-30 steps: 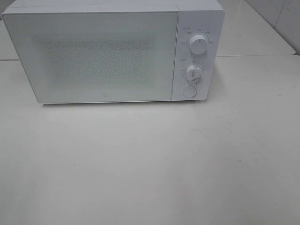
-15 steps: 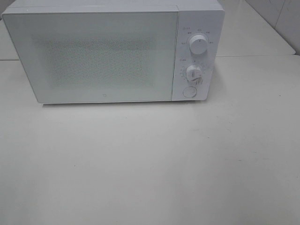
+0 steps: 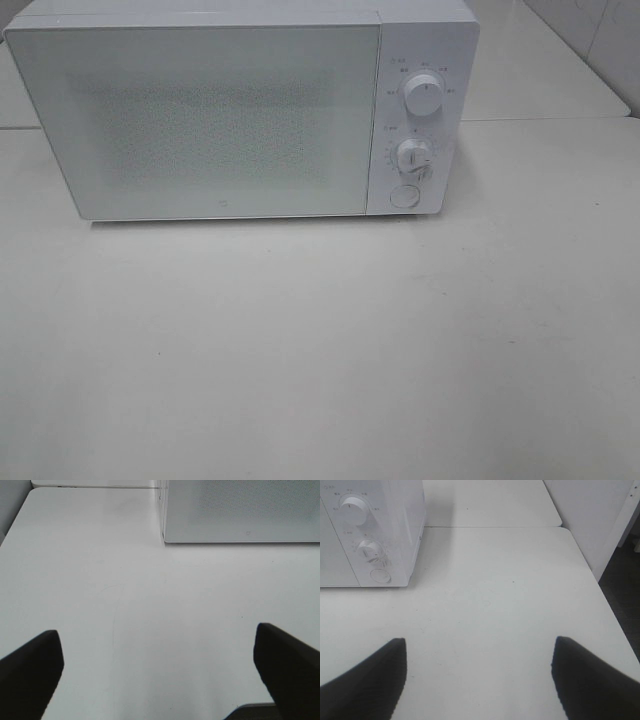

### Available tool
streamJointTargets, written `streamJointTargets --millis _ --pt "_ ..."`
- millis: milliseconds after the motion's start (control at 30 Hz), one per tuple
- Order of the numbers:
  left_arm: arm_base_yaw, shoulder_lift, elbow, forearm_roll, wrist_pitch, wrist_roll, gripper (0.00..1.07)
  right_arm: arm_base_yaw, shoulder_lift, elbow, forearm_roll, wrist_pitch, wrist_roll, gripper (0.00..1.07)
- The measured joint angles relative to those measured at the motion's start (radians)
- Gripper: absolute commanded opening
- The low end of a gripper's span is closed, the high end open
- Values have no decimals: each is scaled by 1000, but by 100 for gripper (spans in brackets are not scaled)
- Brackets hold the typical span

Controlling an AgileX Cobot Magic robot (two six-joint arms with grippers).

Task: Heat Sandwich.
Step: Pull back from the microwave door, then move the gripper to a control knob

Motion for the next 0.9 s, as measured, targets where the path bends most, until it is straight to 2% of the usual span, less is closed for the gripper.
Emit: streamJointTargets --millis 367,533,900 --pt "0 0 0 0 0 0 98 0 145 50 2 -234 0 76" --pt "0 0 0 0 0 0 98 0 265 72 5 -415 4 76" --pt "0 0 0 0 0 0 98 0 452 73 9 -637 9 76"
